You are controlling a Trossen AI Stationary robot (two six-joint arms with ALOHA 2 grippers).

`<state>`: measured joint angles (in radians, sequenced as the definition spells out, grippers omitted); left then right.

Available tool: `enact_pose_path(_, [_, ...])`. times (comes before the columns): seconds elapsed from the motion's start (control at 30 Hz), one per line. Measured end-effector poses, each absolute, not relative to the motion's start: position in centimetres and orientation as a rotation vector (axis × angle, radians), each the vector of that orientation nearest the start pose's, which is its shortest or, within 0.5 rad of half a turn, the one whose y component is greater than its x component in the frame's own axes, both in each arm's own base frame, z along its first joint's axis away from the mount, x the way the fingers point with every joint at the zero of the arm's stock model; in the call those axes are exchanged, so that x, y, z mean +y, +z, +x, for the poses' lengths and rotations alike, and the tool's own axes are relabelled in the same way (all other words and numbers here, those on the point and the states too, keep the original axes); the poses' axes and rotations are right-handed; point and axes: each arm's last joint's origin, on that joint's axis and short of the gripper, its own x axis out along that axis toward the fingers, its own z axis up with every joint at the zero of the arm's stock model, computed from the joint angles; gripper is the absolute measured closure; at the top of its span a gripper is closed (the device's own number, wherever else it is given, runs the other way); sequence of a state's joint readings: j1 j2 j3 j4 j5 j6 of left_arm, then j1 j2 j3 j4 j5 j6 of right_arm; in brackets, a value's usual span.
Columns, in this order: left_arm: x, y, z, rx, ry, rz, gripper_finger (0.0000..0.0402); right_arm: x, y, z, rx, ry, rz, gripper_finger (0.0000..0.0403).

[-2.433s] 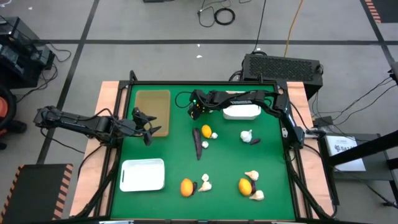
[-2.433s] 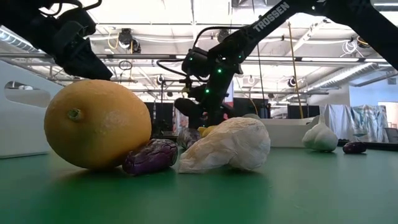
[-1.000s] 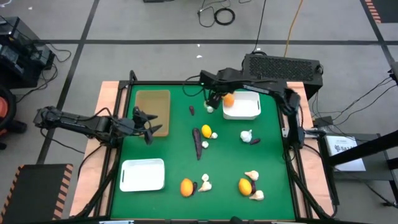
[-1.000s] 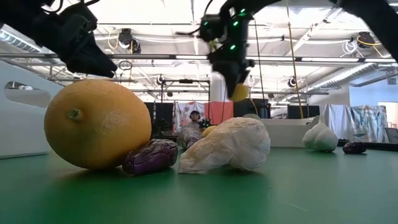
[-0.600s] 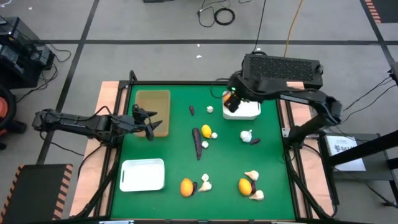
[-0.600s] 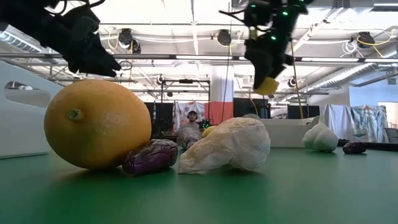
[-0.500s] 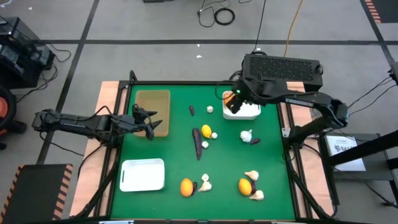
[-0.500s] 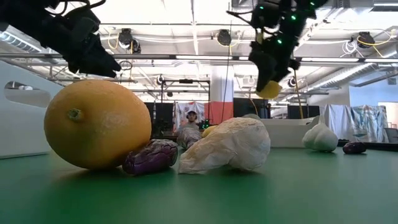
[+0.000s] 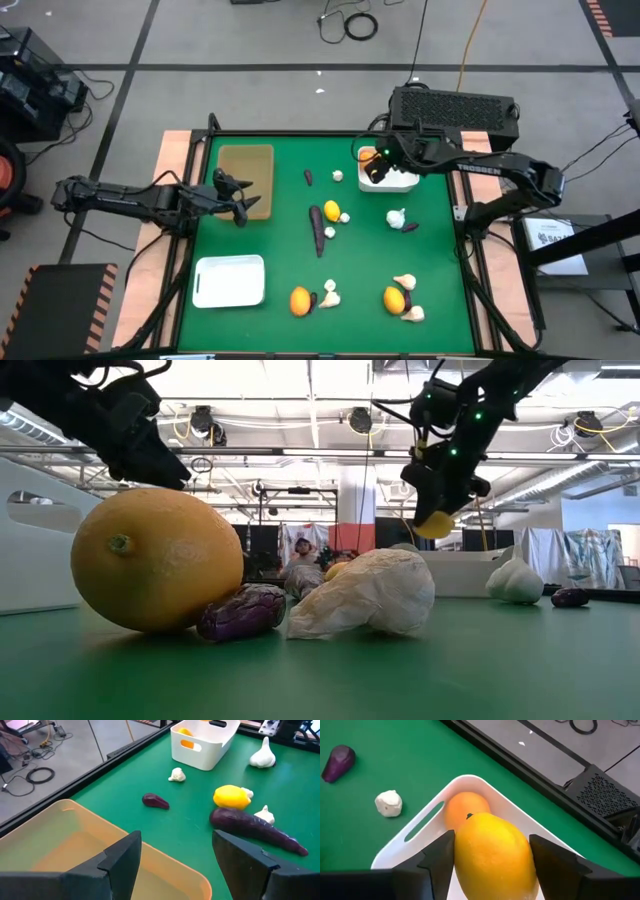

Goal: Sort produce into baskets
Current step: Put the lemon into the top white bin

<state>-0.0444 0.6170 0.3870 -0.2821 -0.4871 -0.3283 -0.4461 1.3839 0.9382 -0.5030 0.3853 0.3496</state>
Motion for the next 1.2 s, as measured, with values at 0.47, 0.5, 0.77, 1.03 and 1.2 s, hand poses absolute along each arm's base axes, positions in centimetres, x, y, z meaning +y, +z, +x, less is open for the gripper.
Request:
enact_pose_path(0.47, [0.7,21.3,13.9,0.422,0.497,-0.189,0.015,-12.8,23.5,24.2,0.829,-0.925,0.325,0.0137])
enact_pose_path(0.5, [0.7,21.3,13.9,0.422,0.497,-0.188,0.015,-12.8,23.5,24.2,0.832,-0.921,0.319,0.0135])
enact_pose_path(0.77, [0.7,21.3,13.9,0.421,0.497,-0.191,0.015,-12.7,23.8,24.4,0.843,-0.858,0.33,0.0131])
enact_pose_path(1.03, [0.7,21.3,13.9,0.421,0.492,-0.192,0.015,-11.3,26.4,26.2,0.754,-0.636,0.448,0.0133])
enact_pose_path(1.2, [0.7,21.3,13.9,0.422,0.491,-0.193,0.015,-8.9,27.7,27.5,0.733,-0.539,0.402,0.0134])
